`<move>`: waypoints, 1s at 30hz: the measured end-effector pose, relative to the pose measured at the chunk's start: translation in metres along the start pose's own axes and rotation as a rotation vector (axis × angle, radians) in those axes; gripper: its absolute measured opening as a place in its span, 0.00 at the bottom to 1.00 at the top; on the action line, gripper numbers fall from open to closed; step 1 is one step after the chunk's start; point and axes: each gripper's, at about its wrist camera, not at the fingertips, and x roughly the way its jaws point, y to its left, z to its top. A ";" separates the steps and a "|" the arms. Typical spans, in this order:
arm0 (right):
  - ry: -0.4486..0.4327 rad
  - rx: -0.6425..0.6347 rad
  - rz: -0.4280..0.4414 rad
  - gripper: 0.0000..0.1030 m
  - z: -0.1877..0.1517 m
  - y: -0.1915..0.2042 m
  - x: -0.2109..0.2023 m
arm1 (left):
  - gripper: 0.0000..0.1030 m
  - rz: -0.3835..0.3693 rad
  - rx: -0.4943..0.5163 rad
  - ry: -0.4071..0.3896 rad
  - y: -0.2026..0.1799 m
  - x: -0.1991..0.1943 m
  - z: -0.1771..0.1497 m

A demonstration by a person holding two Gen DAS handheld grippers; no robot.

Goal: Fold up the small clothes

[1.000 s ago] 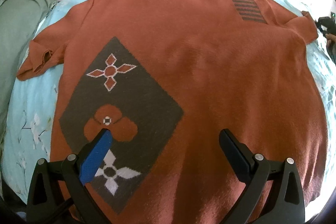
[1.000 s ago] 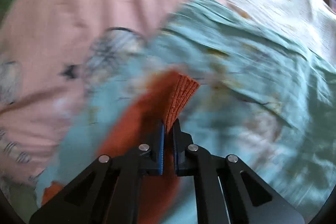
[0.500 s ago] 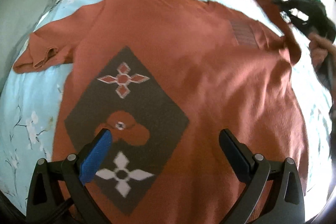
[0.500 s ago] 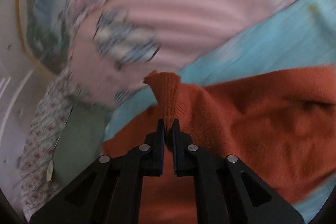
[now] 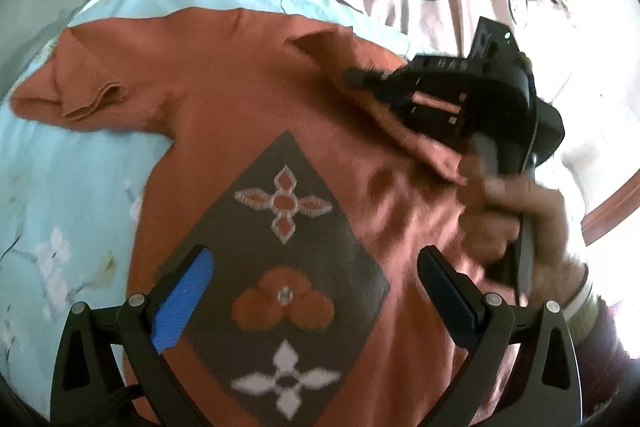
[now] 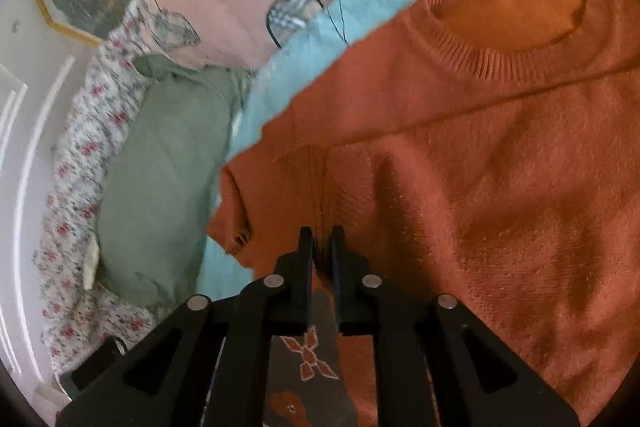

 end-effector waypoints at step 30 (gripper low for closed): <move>-0.371 0.149 -0.464 0.44 -0.034 -0.113 -0.240 | 0.09 0.131 -0.040 -0.093 0.061 0.088 0.121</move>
